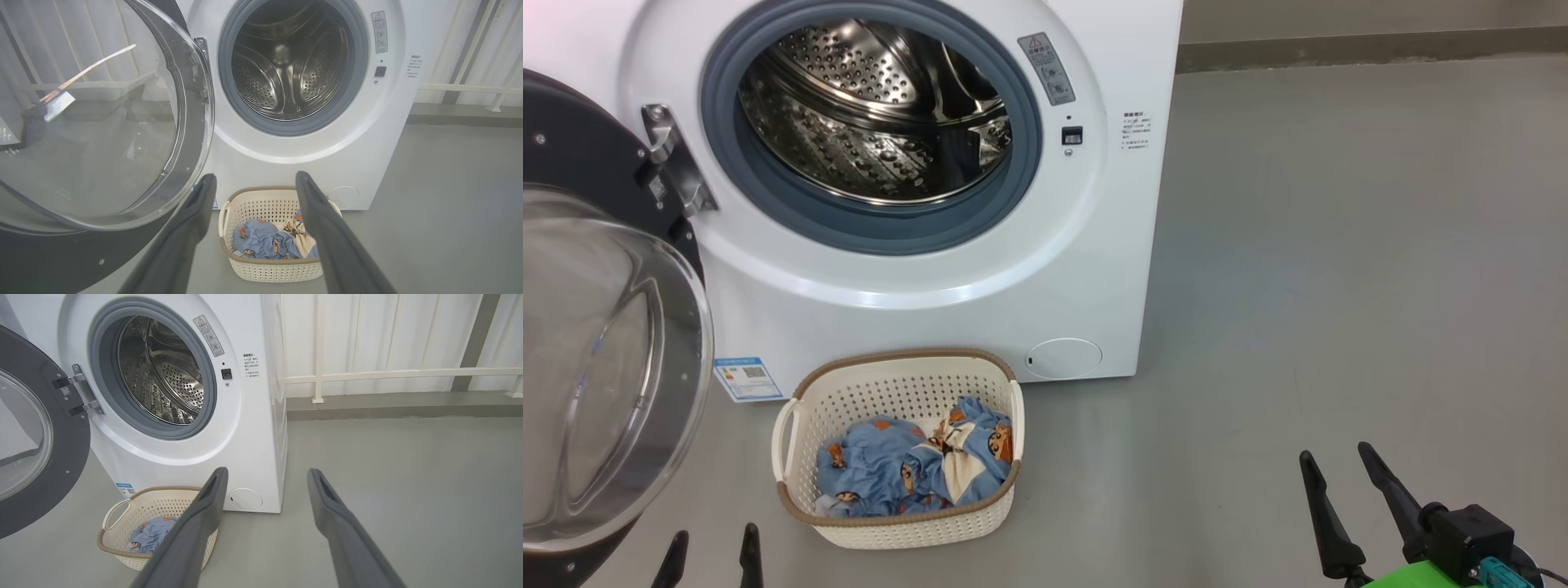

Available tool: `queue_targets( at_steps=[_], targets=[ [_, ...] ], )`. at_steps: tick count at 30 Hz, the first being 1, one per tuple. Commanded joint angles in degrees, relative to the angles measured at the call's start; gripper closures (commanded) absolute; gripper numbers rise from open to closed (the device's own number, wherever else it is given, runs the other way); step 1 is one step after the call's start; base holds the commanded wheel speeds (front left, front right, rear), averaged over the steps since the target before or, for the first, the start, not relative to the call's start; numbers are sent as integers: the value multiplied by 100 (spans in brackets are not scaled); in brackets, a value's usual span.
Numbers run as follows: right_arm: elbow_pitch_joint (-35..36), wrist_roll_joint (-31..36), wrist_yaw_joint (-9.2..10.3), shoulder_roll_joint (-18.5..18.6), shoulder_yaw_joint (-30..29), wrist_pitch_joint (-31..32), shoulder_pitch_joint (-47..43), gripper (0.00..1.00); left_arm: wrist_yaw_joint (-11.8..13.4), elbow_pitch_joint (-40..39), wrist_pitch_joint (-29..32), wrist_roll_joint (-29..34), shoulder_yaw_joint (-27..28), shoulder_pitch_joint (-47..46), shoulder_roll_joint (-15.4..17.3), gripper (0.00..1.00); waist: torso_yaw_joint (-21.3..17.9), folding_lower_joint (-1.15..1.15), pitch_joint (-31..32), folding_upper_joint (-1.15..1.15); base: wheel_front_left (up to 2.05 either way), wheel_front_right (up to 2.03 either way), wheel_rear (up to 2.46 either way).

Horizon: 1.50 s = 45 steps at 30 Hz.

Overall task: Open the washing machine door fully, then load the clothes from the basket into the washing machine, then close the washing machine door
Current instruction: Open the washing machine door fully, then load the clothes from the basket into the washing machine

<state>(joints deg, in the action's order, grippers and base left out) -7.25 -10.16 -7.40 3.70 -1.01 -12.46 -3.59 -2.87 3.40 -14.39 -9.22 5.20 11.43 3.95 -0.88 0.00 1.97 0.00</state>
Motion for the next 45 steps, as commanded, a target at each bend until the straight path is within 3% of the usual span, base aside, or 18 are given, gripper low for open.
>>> queue_targets(
  at_steps=[1,17,35,45],
  targets=[
    [114,59,-9,34,110,-51,87,0,-21,-113,-61,49,207,-290,48,0,5,0,2,0,0,0,0],
    [63,47,-9,17,139,-56,114,0,15,-92,-61,63,274,-333,17,0,36,0,-66,0,18,-18,0],
    [27,19,-9,25,161,-59,132,0,71,-145,-61,89,393,-401,-21,0,99,0,-169,0,162,-162,0],
    [-26,1,-9,37,165,-71,120,0,28,-122,-61,94,369,-356,-50,0,102,0,-189,0,49,-49,0]
  ],
)
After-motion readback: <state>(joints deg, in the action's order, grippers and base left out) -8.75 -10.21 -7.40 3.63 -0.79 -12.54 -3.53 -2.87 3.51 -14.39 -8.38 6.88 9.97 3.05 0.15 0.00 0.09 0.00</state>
